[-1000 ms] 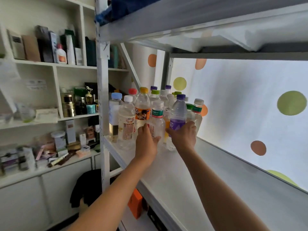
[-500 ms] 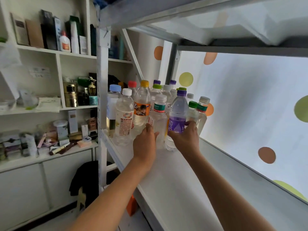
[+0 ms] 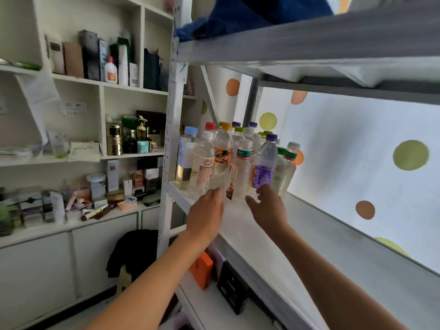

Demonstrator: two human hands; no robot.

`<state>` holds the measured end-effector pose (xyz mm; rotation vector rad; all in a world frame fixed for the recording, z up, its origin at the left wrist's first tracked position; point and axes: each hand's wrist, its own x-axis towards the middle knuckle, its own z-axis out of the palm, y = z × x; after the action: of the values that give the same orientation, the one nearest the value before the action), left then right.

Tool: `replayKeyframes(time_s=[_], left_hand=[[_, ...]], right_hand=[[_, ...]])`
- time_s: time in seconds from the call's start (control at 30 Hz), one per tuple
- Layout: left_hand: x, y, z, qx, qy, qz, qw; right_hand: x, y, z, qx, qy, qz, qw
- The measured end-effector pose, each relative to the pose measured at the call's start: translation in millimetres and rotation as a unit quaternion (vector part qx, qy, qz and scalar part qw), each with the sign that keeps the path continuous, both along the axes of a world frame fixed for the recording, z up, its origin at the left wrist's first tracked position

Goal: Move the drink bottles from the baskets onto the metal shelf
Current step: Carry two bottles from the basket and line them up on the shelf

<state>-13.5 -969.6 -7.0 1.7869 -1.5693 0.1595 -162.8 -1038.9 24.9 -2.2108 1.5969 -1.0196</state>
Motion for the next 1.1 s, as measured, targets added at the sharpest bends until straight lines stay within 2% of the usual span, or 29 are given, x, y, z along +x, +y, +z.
replayKeyframes(time_s=[0.13,0.23,0.47,0.63,0.8,0.97,1.1], left_hand=[[38,62,0,0.012,-0.021,-0.012,1.000],[82,120,-9,0.016,-0.062,0.001,0.998],[193,266,-52,0.044,-0.100,0.102,0.989],[271,387,-90,0.064,-0.070,0.216,0.972],[318,520,-110,0.080,-0.030,0.349,0.933],[329,655,-118,0.092,-0.017,0.480,0.872],[322,748,-115,0.093,-0.017,0.574,0.813]], right_hand=[[34,64,-4,-0.055,0.118,0.060,0.990],[77,117,-11,-0.095,0.168,0.125,0.973],[202,225,-51,-0.133,0.233,0.245,0.932],[312,326,-82,-0.151,0.228,0.362,0.891],[410,441,-110,-0.165,0.189,0.483,0.839],[472,565,-127,-0.165,0.137,0.593,0.776],[498,654,-135,-0.170,0.086,0.677,0.711]])
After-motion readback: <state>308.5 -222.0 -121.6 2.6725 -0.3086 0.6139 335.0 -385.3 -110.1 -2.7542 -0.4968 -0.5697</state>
